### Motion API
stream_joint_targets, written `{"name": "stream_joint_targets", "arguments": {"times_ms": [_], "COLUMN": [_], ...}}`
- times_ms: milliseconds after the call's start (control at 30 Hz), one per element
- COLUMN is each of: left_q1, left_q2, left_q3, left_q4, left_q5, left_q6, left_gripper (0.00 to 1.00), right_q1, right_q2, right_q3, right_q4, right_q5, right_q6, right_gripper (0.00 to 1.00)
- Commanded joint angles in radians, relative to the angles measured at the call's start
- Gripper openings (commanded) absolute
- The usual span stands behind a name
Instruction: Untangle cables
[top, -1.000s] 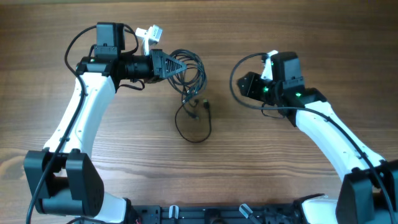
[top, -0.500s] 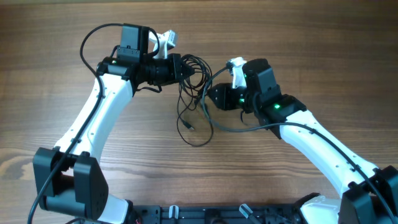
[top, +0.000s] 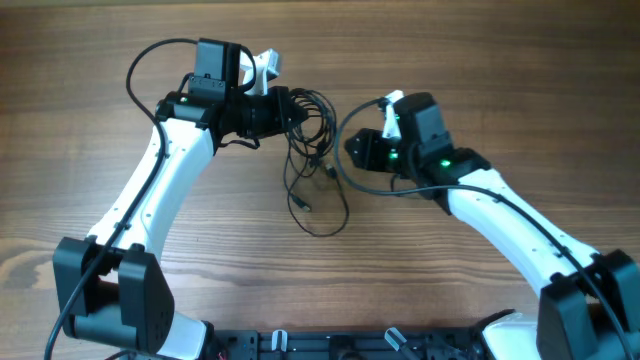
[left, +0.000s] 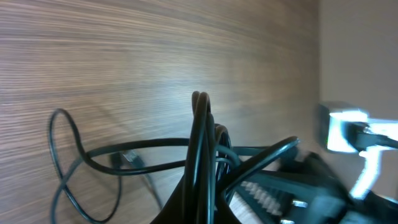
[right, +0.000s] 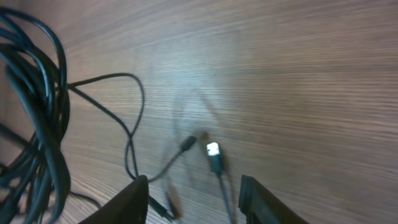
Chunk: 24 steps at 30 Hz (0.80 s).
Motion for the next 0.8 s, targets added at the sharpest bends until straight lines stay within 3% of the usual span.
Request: {"name": "stream_joint_targets", "arguments": {"times_ms": [0,67,133,200,333,500,667,767], "left_q1": [-0.003,-0.005,-0.021,-0.042,-0.082,-0.087,-0.087,-0.087], "left_q2": [-0.006,-0.006,-0.006,-0.006,-0.006,-0.006,-0.006,-0.006], "left_q3": [0.002,0.002,0.002,0.002,0.002,0.002,0.002,0.002], "left_q4": [-0.004,-0.006,-0.015,-0.023,-0.033,-0.027,0.022,0.039], "left_q5": [-0.081,-0.080,-0.025,0.002,0.000,-0.082,-0.081,-0.080], "left_q6": [0.006,0.018,0.110,0.145,0.217,0.211,0.159,0.136], "left_gripper": [0.04,0.04,0.04,0.04,0.04,0.04,0.04,0.04], "right_q1": [-0.017,-0.017,-0.017,-0.017,-0.018,-0.014,-0.013,-0.013], "right_q2": [-0.117,-0.143,-0.133,-0.116,-0.058,-0.044,-0.044,-0.044], "right_q3": [0.004,0.004,0.004,0.004,0.004,0.004,0.004,0.004], "right_q4": [0.021,0.091,0.175,0.223,0.265,0.209,0.062,0.026], "right_q5": [-0.068,-0.051,0.024,0.046,0.055,-0.220,-0.183,-0.065], "right_q6": [-0.096,-0.130,-0.128,-0.128,-0.127,-0.175,-0.196,-0.174], "right_gripper": [0.57,0.64,0.77,0.80,0.82,0.76,0.76,0.72]}}
